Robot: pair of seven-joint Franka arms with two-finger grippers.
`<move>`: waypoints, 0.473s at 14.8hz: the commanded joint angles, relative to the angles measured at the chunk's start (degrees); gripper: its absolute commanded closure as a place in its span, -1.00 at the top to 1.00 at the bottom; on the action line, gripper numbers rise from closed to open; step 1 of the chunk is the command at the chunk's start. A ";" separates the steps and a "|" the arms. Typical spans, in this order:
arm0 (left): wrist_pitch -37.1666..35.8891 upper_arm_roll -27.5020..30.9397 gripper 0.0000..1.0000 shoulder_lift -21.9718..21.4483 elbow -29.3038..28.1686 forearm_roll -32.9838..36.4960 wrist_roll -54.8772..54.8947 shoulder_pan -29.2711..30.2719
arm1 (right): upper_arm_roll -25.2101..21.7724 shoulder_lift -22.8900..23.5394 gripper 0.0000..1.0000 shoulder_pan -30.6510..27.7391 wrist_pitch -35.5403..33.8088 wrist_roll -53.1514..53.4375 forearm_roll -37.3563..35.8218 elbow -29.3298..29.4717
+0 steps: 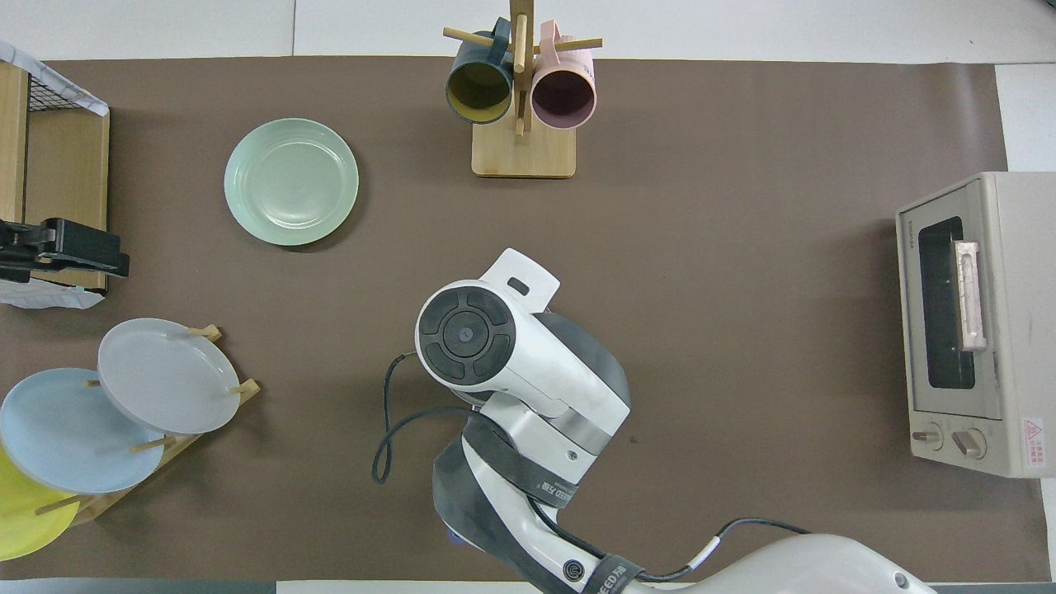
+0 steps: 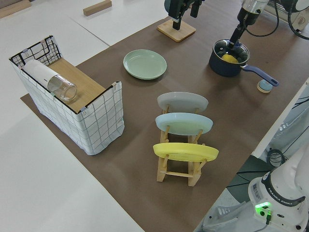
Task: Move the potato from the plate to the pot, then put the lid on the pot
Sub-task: 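Lower the glass lid onto the saucepan with the right gripper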
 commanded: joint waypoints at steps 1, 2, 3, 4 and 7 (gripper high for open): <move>0.75 -0.65 1.00 -0.15 -0.36 -0.73 -0.40 1.11 | 0.64 -1.17 1.00 -0.85 -0.73 0.93 -0.89 1.61; 0.57 -0.83 1.00 -0.15 -0.36 -0.73 -0.40 1.20 | 0.47 -1.44 1.00 -0.94 -2.92 0.93 -0.80 3.62; 0.57 -1.44 1.00 -0.15 -0.36 -0.73 -0.31 2.16 | 0.12 -1.70 1.00 -1.11 -5.73 0.58 -0.54 6.08; 0.57 -2.23 1.00 -0.15 -0.36 -0.73 -0.31 2.78 | -0.49 -2.57 1.00 -1.46 -9.15 -1.68 -0.37 8.11; 0.75 -2.23 1.00 -0.23 -0.36 -0.73 -0.31 2.96 | -8.81 -7.31 1.00 -1.81 -14.88 -13.52 4.35 9.36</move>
